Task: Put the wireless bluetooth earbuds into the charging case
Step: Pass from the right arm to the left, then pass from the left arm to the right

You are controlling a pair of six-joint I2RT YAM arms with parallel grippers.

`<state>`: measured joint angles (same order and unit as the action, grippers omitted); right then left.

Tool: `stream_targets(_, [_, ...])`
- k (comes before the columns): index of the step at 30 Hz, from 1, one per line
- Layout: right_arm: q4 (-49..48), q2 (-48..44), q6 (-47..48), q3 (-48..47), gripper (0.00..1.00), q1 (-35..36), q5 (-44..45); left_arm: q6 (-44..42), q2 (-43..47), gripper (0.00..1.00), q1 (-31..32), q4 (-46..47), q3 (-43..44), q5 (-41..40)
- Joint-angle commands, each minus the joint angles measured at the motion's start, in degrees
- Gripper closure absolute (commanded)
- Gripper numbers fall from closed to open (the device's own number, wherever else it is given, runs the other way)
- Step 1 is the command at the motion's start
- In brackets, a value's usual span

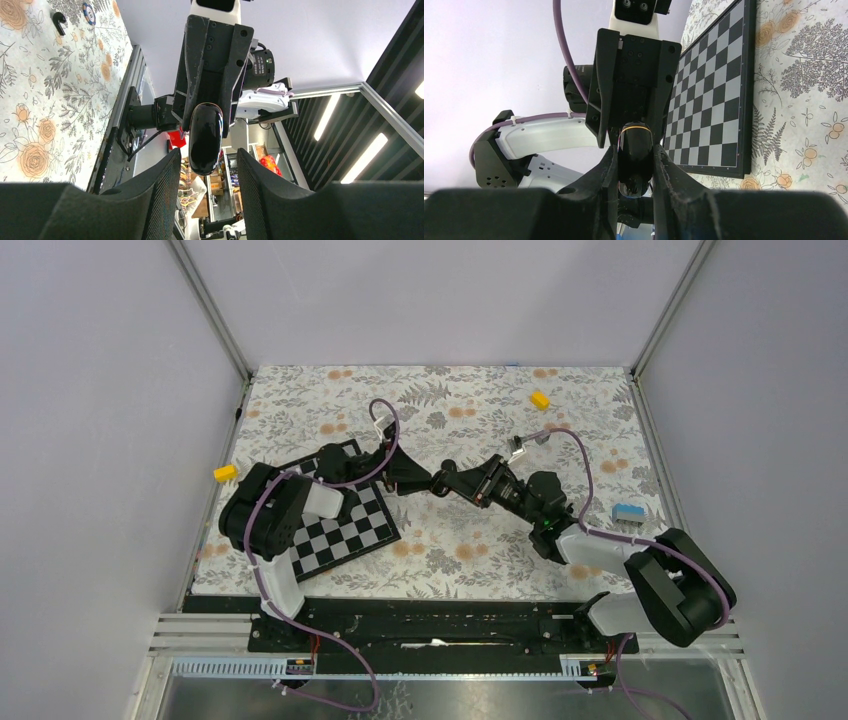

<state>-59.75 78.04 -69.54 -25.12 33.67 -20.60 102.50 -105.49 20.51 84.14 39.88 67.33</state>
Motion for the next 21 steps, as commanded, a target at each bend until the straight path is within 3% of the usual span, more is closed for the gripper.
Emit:
stream_targets(1, [0.3, -2.3, 2.1, -1.2, 1.00, -0.4, -0.4, -0.2, 0.5, 0.53, -0.5, 6.2, 0.1, 1.4])
stream_targets(9, [0.3, -0.7, 1.9, -2.8, 1.00, -0.4, -2.0, -1.0, 1.2, 0.53, -0.3, 6.0, 0.4, 1.9])
stream_targets(12, [0.0, -0.1, 1.8, -3.2, 1.00, -0.4, -2.1, -1.2, 1.1, 0.58, -0.1, 5.9, 0.5, 2.0])
stream_targets(17, [-0.2, 0.9, 1.6, -3.8, 1.00, -0.4, -2.9, -1.3, 1.1, 0.59, 0.2, 5.9, 0.5, 2.1])
stream_targets(21, [-0.1, 1.1, 1.4, -3.3, 1.00, -0.4, -2.3, -1.3, 0.9, 0.76, 0.4, 5.7, 1.0, 2.1])
